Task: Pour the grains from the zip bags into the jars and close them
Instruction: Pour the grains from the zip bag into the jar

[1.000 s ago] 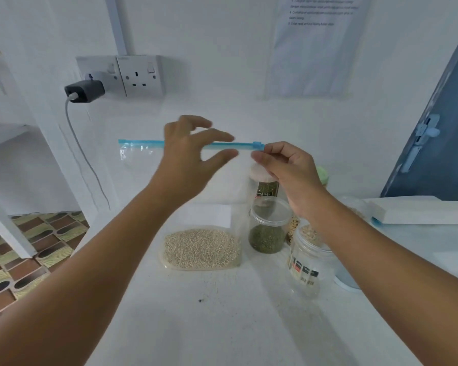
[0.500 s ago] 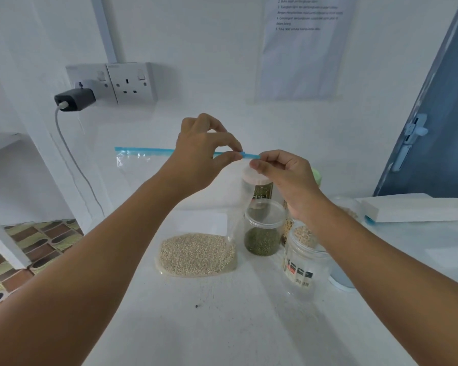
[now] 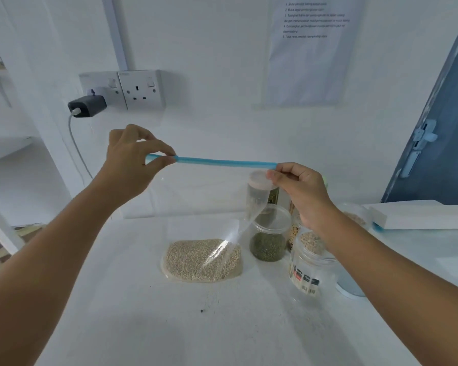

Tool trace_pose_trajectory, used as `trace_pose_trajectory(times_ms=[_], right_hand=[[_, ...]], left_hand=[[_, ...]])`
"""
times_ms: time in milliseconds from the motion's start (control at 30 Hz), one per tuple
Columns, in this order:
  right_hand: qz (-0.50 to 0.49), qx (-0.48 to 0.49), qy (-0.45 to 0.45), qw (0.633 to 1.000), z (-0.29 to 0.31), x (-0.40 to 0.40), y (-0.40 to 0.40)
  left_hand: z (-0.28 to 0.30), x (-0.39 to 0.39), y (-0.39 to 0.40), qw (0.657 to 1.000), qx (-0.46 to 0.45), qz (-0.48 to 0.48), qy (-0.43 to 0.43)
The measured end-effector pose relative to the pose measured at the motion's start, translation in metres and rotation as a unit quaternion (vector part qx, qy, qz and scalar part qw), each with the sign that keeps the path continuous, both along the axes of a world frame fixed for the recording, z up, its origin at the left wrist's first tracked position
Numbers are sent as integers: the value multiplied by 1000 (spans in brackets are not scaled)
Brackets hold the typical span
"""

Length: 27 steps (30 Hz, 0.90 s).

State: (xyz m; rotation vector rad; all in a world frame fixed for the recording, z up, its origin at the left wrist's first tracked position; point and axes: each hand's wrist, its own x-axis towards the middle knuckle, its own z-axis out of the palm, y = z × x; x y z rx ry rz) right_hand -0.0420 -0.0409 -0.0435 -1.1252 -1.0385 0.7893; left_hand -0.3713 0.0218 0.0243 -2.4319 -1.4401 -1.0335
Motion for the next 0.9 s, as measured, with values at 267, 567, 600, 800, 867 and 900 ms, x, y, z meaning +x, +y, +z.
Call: trace_pose_trajectory(times_ms=[267,567,600,800,867,900], right_hand=[[-28,-24,4,999,-12,7,4],[-82,90,-375,919,18,-4,2],[-70,101,-423,898,26,-10,4],[46,3,-570,820,52,-40,19],[48,-1,-575,817,51,-45,20],[49,-1,-563,825,50,-47,20]], left_hand=[[-13,-35,12,998,-24,51,-18],[-16,-21,8,999,5,27,-45],[-16,-19,8,999,11,19,-42],[-16,-5,-3,997,34,-15,-68],[-18,-1,-12,994,58,5,-92],[-21,1,-19,991,68,22,-112]])
